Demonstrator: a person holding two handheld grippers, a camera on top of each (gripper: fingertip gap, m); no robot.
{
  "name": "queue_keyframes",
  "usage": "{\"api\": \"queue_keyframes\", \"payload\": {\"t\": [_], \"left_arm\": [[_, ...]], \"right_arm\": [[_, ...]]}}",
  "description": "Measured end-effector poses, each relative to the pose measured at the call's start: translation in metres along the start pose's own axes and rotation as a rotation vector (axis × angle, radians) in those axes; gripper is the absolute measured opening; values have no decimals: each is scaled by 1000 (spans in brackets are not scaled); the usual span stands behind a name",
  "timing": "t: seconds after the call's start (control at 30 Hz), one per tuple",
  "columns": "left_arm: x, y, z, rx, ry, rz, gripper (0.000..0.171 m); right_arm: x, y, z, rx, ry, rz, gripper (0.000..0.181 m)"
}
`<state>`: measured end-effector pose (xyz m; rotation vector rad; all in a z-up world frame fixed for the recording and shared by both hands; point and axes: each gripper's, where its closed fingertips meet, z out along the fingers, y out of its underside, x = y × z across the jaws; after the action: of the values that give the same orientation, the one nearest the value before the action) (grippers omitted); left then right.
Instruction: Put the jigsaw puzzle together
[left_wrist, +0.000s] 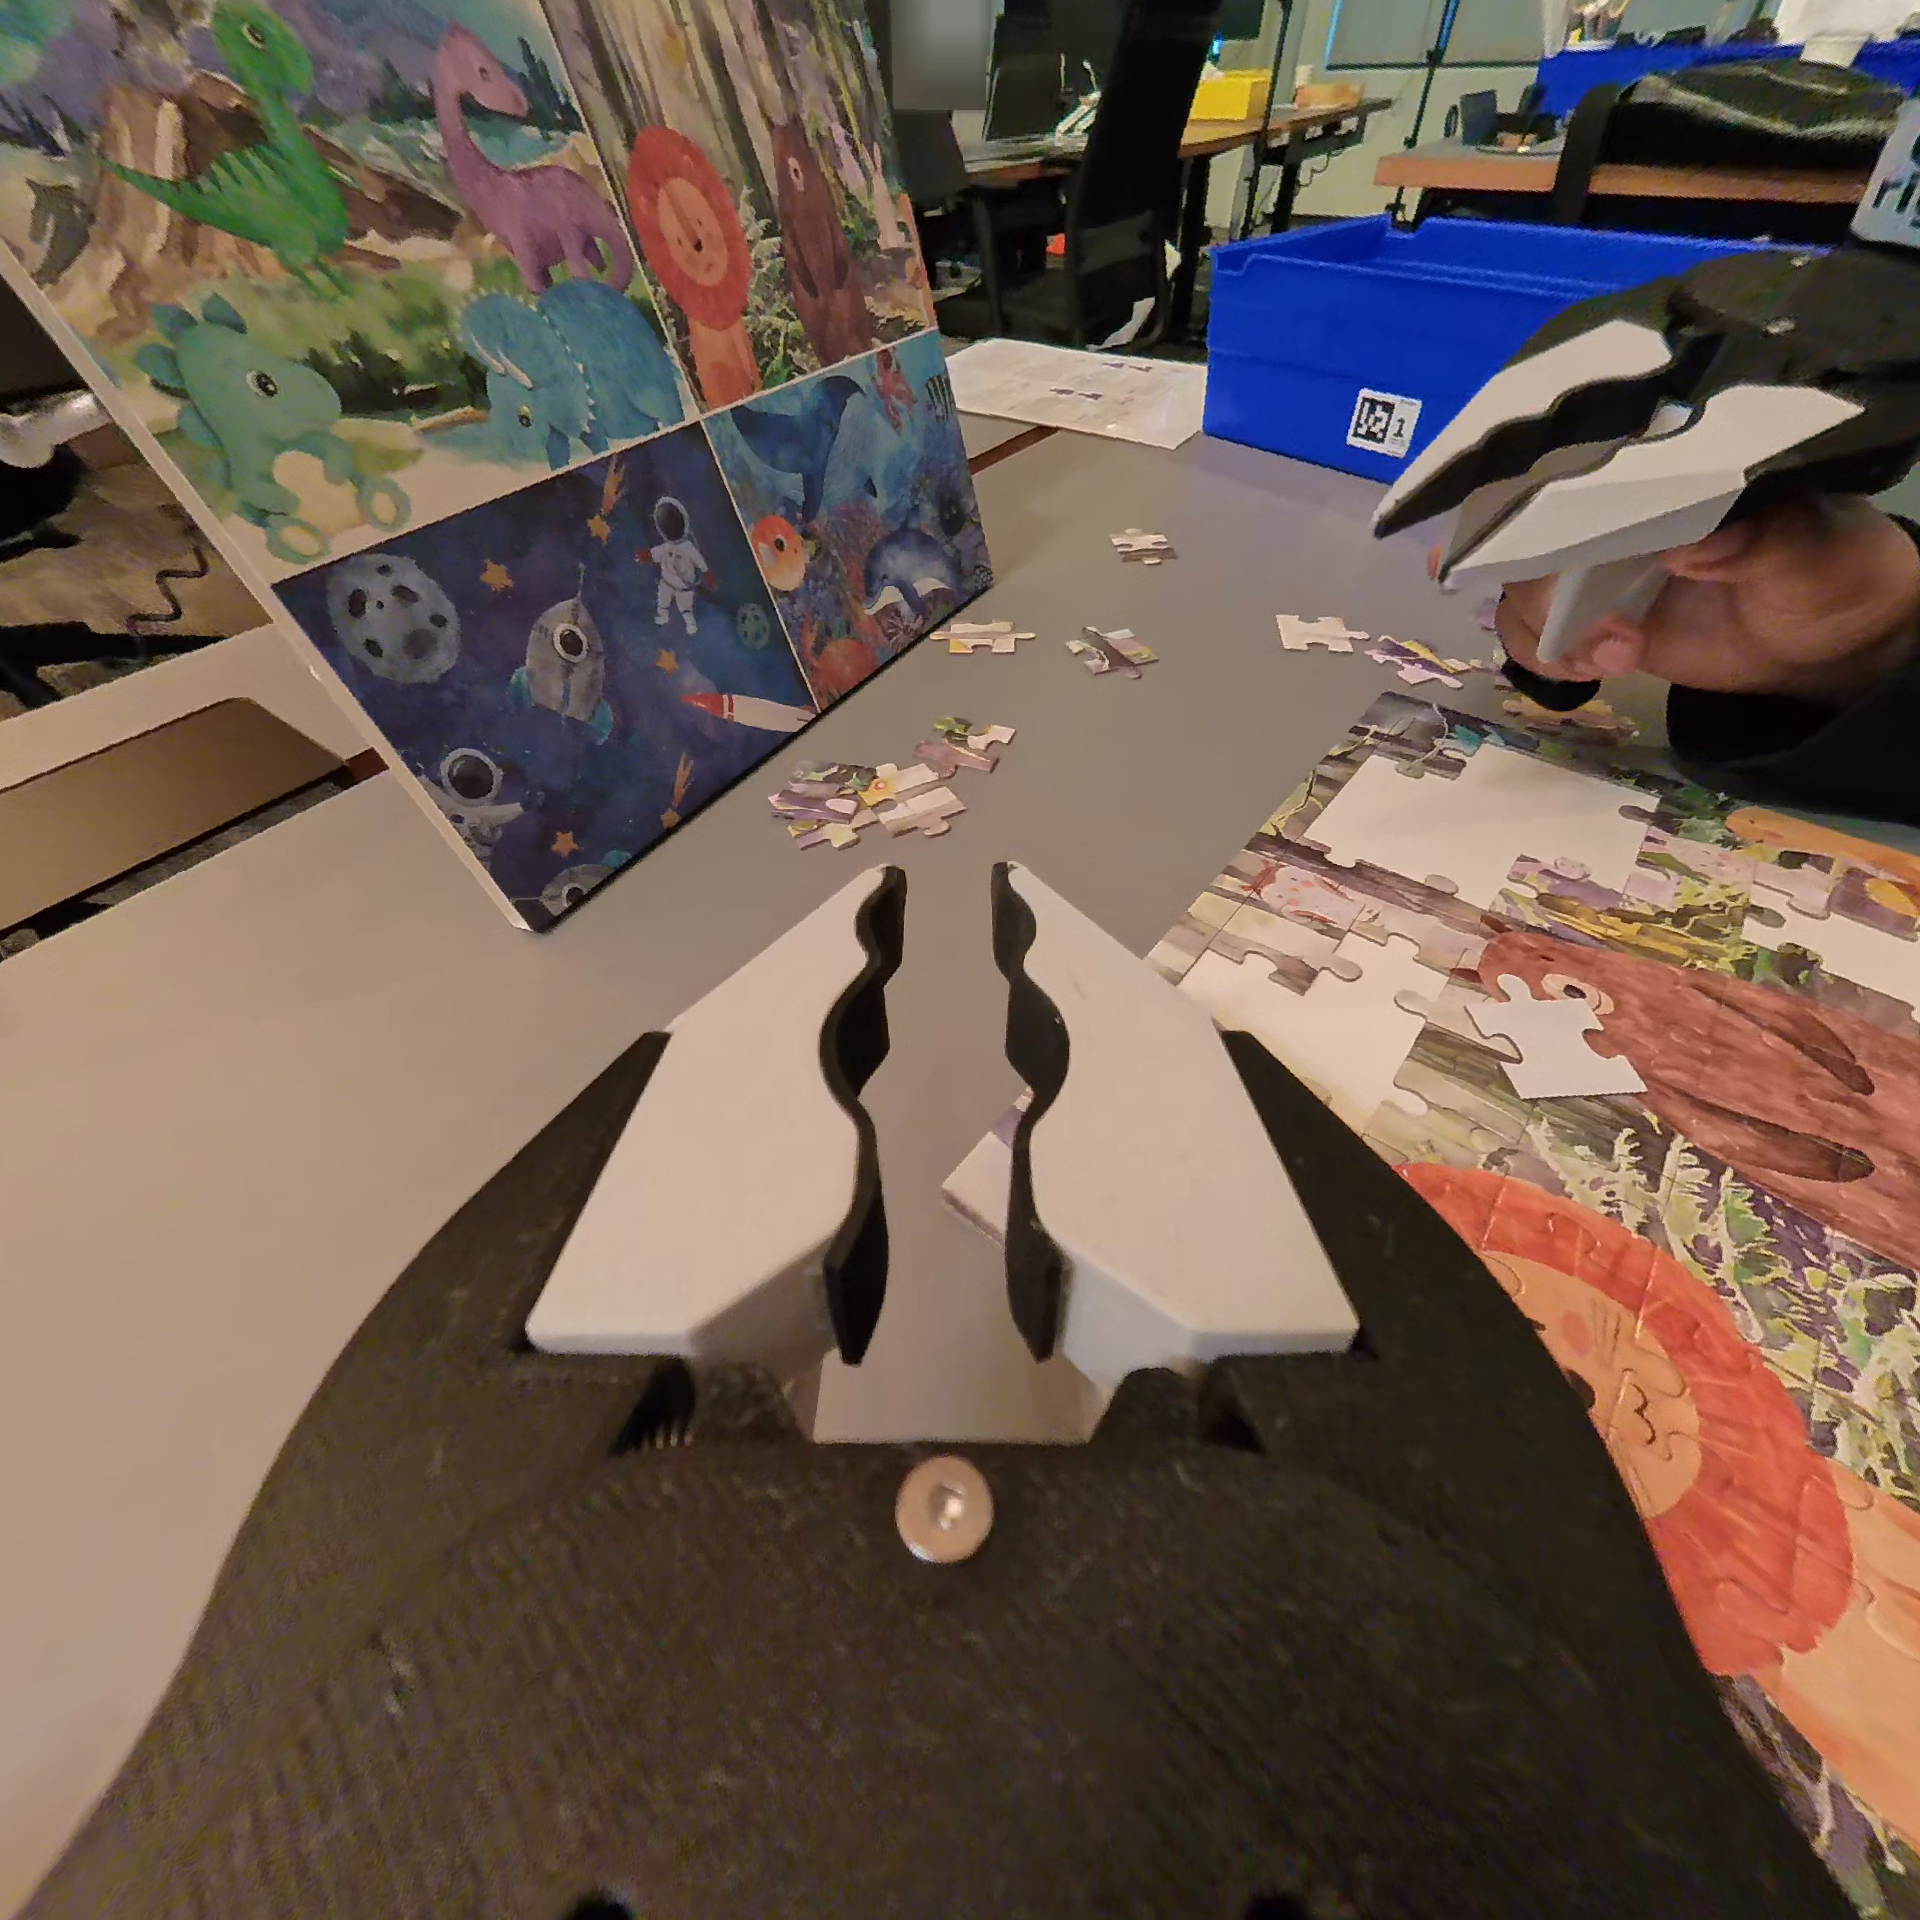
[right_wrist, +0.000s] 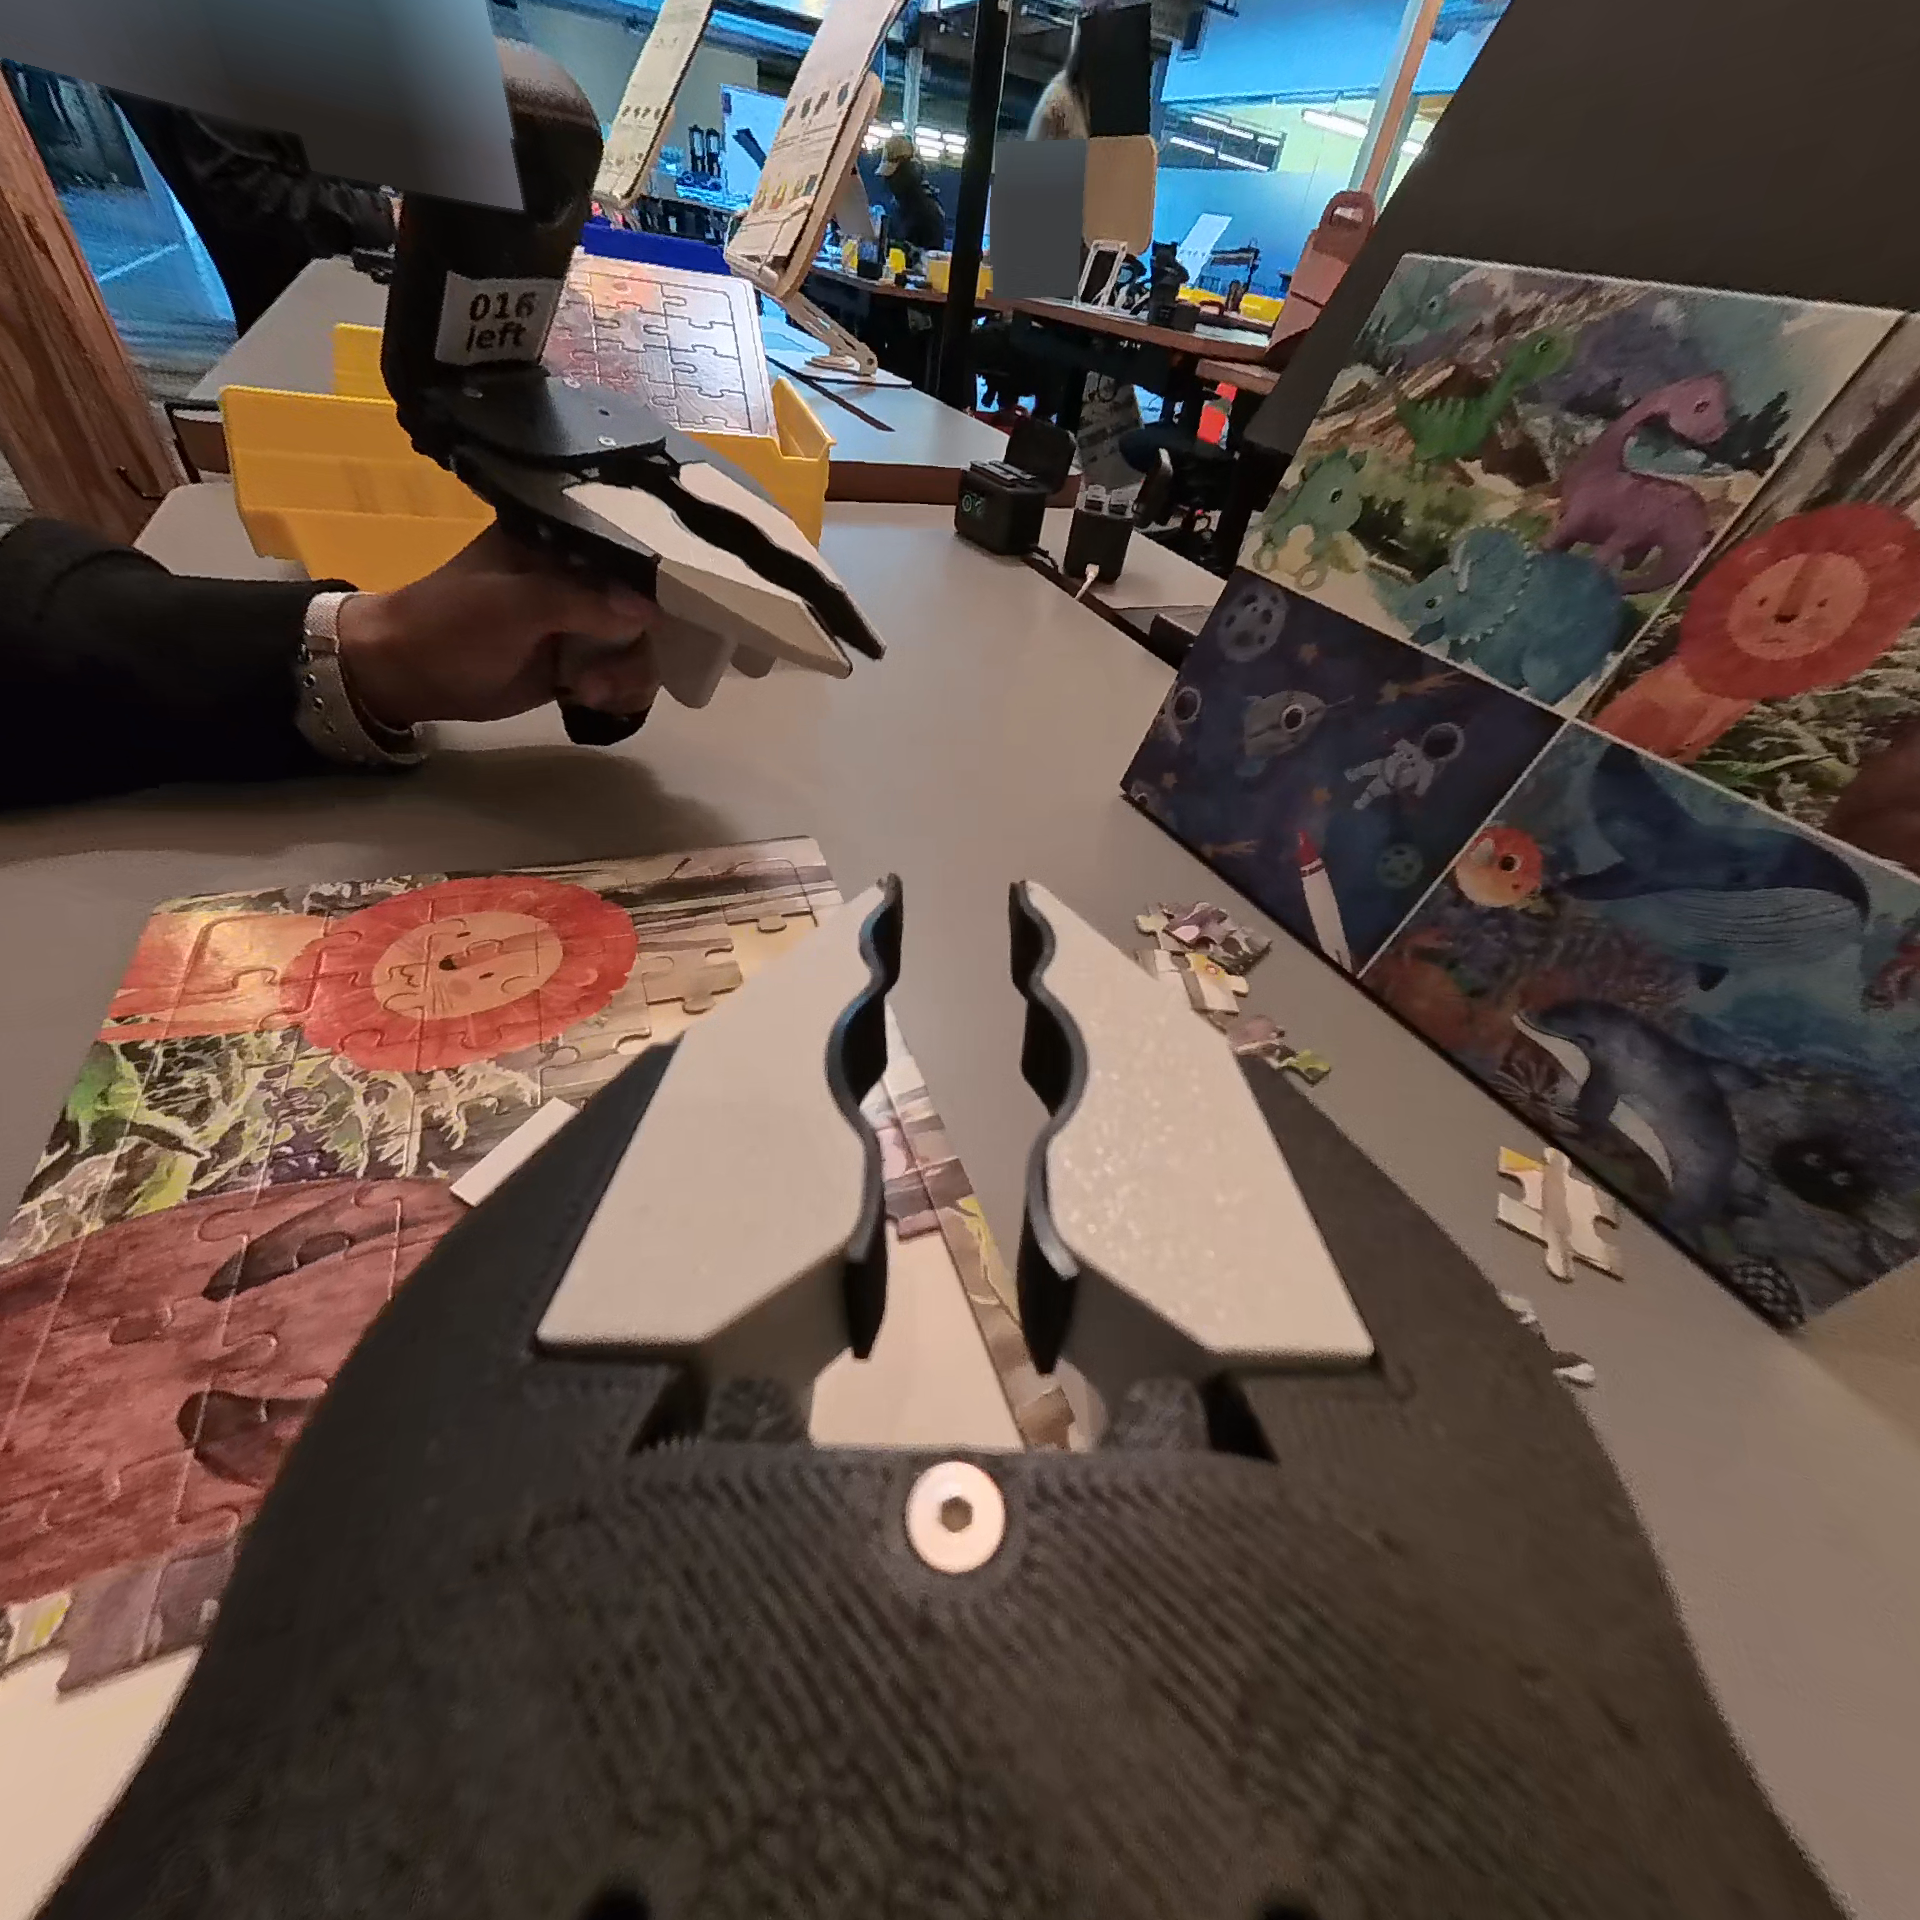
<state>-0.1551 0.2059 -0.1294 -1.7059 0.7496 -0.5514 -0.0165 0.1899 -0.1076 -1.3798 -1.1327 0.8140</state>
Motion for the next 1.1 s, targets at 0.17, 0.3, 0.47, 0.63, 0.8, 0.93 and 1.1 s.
{"api": "queue_keyframes", "payload": {"t": [0.17,0.3,0.47,0.63,0.8,0.93,1.1], "left_arm": [[-3,2,-1,-6,-6,-5,16],[-4,3,-1,-11,-6,-5,16],[-2,3,-1,-9,1,-5,16],[0,2,-1,-6,10,-4,18],[1,2,-1,-4,15,-5,18],[1,2,-1,-3,19,-9,18],[2,1,-1,-2,22,-12,18]], "right_arm": [[-3,4,3,-13,-13,2,18],[-4,5,4,-14,-21,7,19],[-5,3,3,-8,-26,12,20],[-6,1,2,-1,-30,12,21],[-8,-1,2,-1,-28,-2,22],[-8,-3,1,4,-24,-11,22],[-7,-6,0,14,-22,-5,23]]}}
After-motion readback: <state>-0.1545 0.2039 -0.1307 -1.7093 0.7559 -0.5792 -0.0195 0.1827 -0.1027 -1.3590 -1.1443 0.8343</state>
